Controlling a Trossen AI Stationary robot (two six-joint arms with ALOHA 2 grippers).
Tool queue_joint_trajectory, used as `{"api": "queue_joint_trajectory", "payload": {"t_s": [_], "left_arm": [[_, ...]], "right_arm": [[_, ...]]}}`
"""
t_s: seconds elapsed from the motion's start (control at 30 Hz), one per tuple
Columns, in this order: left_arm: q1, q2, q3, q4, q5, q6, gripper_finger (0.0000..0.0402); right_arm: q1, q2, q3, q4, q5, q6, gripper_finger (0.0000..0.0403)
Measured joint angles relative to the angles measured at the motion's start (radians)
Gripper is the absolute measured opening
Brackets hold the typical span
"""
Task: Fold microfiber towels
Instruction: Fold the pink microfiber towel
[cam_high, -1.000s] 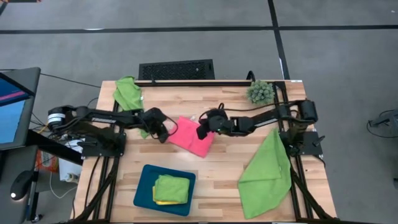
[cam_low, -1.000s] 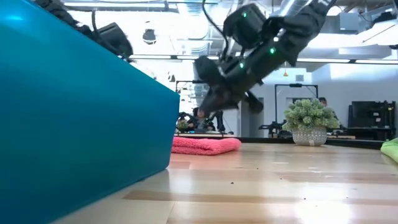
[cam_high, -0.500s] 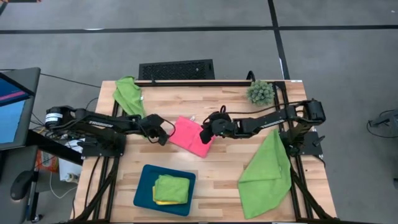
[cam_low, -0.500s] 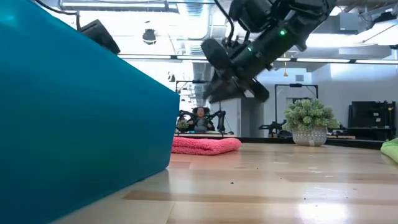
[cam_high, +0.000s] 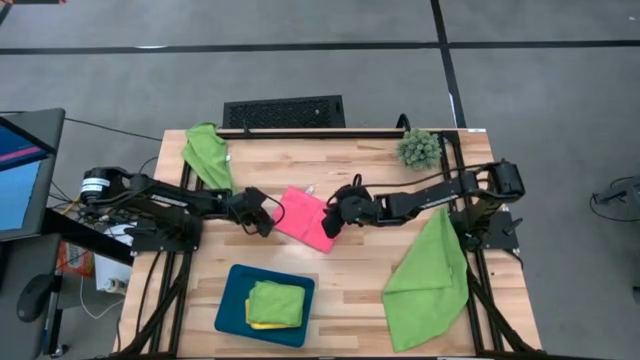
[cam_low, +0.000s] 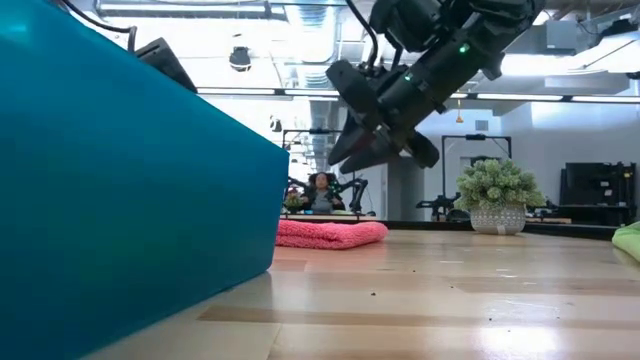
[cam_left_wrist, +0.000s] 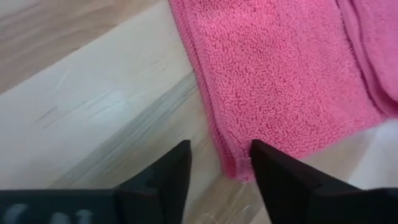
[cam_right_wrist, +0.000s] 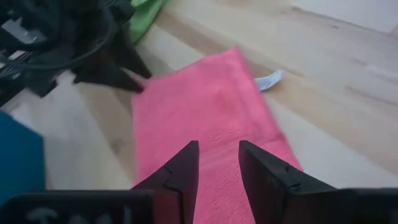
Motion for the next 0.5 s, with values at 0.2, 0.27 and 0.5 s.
{"api": "queue_joint_trajectory", "payload": {"t_s": [0.2,0.27,0.5], "left_arm": [[-0.018,0.002,-0.002,-0.014,-0.044,0.004,0.0094],[-0.018,0.002,-0.002,-0.019,-0.039,0.009,0.0083],[-0.014,0.004,0.006,-0.019,-0.005,0.011,0.0021]], "right_arm": [[0.024,0.0,0.0,0.0,0.002,0.015,0.013],[0.024,0.0,0.0,0.0,0.002,0.016,0.0128],[0.024,0.018,0.001,0.059,-0.106,0.018,0.0124]]}}
